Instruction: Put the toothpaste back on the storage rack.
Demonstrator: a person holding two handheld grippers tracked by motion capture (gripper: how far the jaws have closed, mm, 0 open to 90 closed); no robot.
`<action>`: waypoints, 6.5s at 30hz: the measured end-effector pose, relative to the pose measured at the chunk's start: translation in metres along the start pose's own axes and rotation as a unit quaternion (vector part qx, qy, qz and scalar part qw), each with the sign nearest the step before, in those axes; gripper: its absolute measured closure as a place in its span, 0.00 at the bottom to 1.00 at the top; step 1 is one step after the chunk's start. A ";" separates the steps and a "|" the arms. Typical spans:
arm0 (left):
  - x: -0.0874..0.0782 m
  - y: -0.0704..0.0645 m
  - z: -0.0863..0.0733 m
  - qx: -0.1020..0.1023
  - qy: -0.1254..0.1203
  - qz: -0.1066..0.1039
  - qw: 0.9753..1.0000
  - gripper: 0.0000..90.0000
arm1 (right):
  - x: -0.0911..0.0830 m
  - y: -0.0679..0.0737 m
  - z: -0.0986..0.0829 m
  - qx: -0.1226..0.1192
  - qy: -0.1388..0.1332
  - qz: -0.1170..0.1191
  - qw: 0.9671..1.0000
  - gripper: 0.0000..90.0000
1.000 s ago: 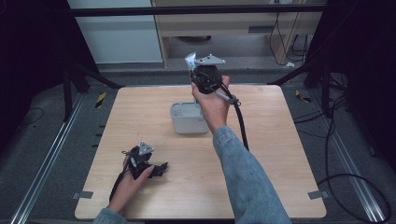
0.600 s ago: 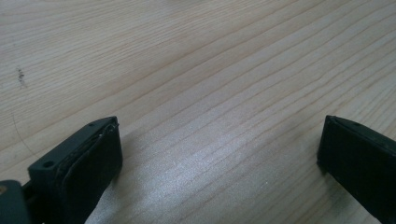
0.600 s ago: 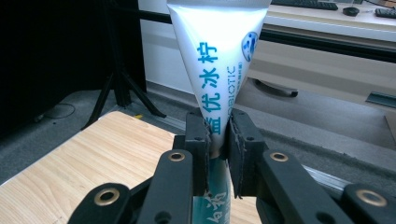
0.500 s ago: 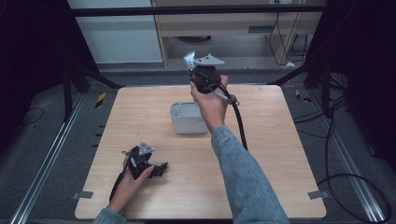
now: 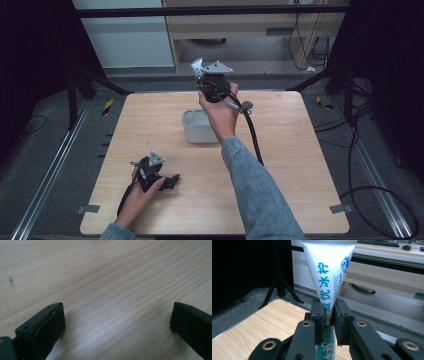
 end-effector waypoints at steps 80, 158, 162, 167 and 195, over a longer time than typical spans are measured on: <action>0.000 0.000 0.000 -0.001 -0.001 0.000 1.000 0.00 | 0.030 0.017 -0.063 0.012 0.044 0.016 0.999 0.88; 0.000 0.000 0.000 -0.001 -0.001 0.000 1.000 0.00 | 0.038 0.028 -0.093 -0.002 0.096 0.032 0.995 0.88; 0.000 0.000 0.000 -0.002 -0.001 0.000 1.000 0.00 | 0.039 0.028 -0.095 -0.005 0.100 0.035 0.994 0.88; 0.000 0.000 0.000 -0.002 -0.001 0.000 1.000 0.00 | 0.040 0.029 -0.098 -0.002 0.106 0.037 0.994 0.88; 0.000 0.000 0.000 -0.001 -0.001 0.000 1.000 0.00 | 0.047 0.034 -0.096 -0.011 0.122 0.044 0.991 0.87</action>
Point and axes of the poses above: each handheld gripper's, and its own axes: x roughly forward along the jaws, z roughly out of its top, y roughly to its left, the point moved 4 cm from there along x, roughly forward along the jaws, and after that the axes turned 10 degrees about -x, right-handed, at the moved point
